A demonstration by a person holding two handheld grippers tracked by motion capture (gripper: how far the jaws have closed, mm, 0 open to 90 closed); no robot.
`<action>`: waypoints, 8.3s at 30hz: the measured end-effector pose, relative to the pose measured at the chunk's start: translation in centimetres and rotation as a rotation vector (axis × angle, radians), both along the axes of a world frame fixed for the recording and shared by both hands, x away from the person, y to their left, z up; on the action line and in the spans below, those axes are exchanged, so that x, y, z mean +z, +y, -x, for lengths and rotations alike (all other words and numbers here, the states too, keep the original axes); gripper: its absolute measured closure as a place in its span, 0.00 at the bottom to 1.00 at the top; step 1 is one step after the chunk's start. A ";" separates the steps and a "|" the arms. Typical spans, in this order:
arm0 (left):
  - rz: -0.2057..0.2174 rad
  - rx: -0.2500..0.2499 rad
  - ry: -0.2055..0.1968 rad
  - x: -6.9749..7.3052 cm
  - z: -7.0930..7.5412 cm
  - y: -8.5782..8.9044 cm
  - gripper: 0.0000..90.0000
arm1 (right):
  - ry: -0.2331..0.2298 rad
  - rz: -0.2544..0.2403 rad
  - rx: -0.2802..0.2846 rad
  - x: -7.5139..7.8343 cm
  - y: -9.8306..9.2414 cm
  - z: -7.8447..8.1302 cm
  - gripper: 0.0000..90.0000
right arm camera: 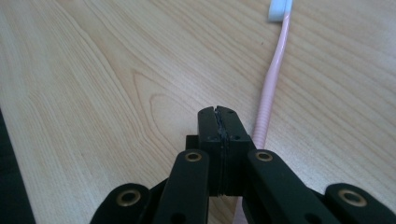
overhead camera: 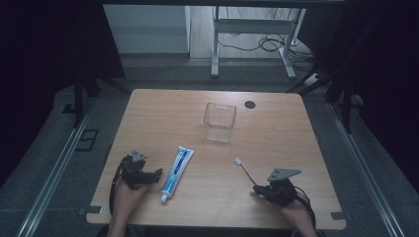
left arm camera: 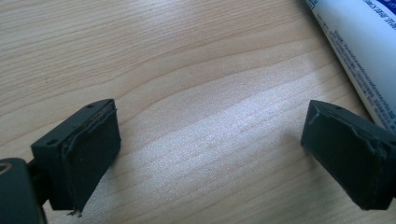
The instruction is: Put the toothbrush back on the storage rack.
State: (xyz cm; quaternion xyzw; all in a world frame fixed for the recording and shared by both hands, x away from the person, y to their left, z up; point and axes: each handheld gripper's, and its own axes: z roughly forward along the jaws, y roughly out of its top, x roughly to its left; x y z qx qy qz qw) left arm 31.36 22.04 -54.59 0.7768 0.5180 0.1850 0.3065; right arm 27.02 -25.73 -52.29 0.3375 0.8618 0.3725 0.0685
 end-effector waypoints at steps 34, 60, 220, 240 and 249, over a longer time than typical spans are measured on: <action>0.000 -0.002 0.001 0.0 0.0 0.0 0.05 | 0.012 0.009 -0.095 -0.5 -3.4 -1.3 0.97; 0.000 -0.002 0.000 0.0 0.0 0.0 0.05 | -0.023 0.041 -0.074 1.5 -3.1 -1.4 0.78; -0.004 -0.005 0.005 0.0 -0.1 -0.1 0.04 | 0.166 0.474 0.068 7.7 6.5 -11.0 0.87; -0.002 -0.005 0.002 0.0 -0.2 -0.1 0.04 | 0.149 0.431 0.072 10.6 6.5 -11.9 0.87; -0.003 -0.005 0.002 0.0 -0.2 -0.1 0.04 | 0.154 0.404 0.082 11.6 6.5 -12.3 0.87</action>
